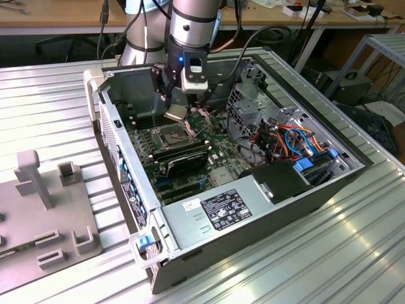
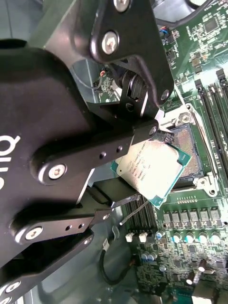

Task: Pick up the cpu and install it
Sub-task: 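Place the cpu into insertion slot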

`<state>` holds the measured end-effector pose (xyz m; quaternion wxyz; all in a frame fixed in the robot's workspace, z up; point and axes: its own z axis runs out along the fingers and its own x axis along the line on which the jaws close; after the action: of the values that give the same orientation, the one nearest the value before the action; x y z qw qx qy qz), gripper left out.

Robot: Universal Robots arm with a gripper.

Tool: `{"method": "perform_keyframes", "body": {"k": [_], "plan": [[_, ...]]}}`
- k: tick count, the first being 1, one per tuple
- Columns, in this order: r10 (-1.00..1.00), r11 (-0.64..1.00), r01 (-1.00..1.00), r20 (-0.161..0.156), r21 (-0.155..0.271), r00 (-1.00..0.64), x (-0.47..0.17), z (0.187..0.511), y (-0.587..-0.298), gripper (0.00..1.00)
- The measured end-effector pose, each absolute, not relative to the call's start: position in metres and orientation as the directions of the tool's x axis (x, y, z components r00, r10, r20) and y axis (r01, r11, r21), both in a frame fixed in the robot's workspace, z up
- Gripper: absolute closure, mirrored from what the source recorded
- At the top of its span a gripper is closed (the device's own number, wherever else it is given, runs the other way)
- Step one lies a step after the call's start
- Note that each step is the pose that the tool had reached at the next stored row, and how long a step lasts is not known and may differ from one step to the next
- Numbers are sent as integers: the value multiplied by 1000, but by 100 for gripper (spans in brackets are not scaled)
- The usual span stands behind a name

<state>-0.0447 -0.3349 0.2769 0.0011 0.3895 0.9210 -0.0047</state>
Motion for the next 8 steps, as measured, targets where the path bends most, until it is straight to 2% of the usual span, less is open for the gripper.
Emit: {"method": "perform_keyframes", "body": {"k": [8], "plan": [[815, 580, 815, -6, -8, -580, -45, 277, -335, 45]]}}
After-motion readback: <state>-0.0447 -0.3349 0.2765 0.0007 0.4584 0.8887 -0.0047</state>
